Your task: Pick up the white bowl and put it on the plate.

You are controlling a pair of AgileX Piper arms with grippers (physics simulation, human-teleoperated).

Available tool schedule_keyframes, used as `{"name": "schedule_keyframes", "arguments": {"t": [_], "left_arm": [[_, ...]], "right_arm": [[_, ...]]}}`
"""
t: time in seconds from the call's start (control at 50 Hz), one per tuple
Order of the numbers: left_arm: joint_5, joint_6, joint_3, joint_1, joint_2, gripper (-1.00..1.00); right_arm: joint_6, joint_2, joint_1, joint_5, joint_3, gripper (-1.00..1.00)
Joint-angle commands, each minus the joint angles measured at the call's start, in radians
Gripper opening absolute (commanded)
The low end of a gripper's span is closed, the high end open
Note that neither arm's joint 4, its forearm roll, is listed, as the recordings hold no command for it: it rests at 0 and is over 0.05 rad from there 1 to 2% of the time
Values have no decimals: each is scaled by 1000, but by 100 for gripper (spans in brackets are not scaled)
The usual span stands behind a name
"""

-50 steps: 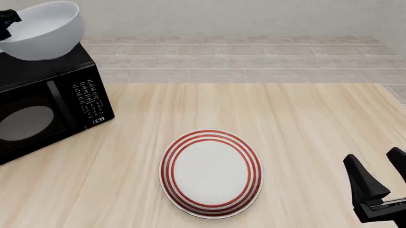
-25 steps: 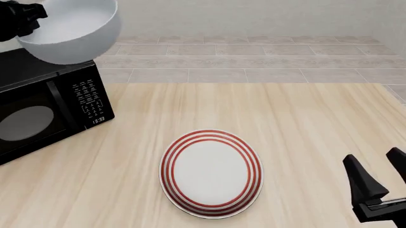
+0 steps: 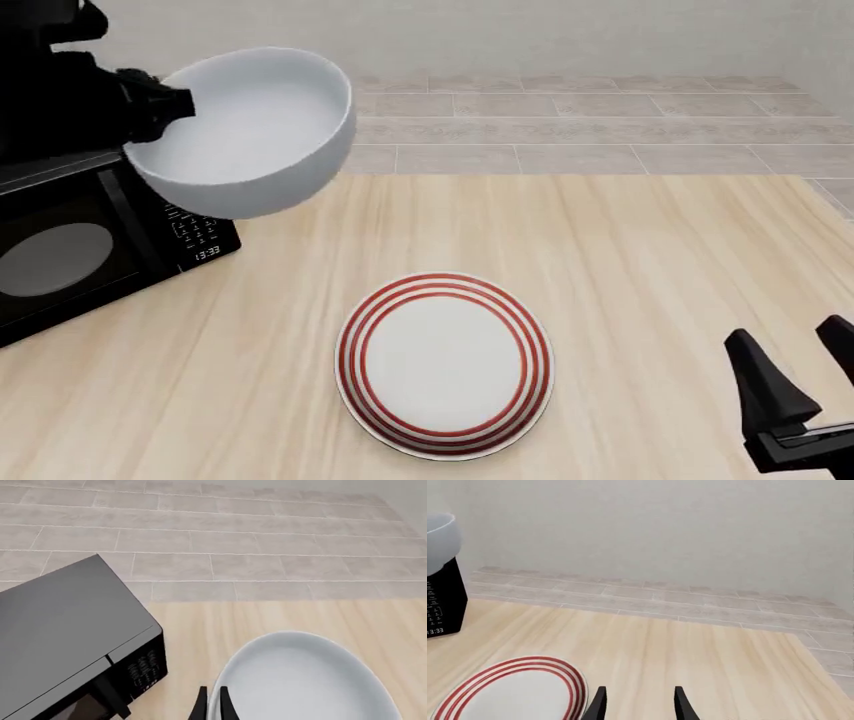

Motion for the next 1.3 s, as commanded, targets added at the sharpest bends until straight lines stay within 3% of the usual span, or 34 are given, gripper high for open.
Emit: {"name": "schedule_keyframes", "arguments": {"t": [0.02, 0.32, 0.54, 0.94, 1.3], "left_arm": [[-63, 18, 112, -129, -39, -100], [-142, -7, 208, -256, -28, -100], [-236, 1, 271, -327, 57, -100], [-324, -39, 299, -439, 164, -100], [-427, -15, 289, -478, 337, -100]], "right_arm": [[-1, -19, -2, 16, 0, 100], [1, -46, -6, 42, -2, 100], [-2, -43, -9, 35, -4, 100], [-8, -20, -5, 17, -2, 100], [-6, -29, -2, 28, 0, 100]]}}
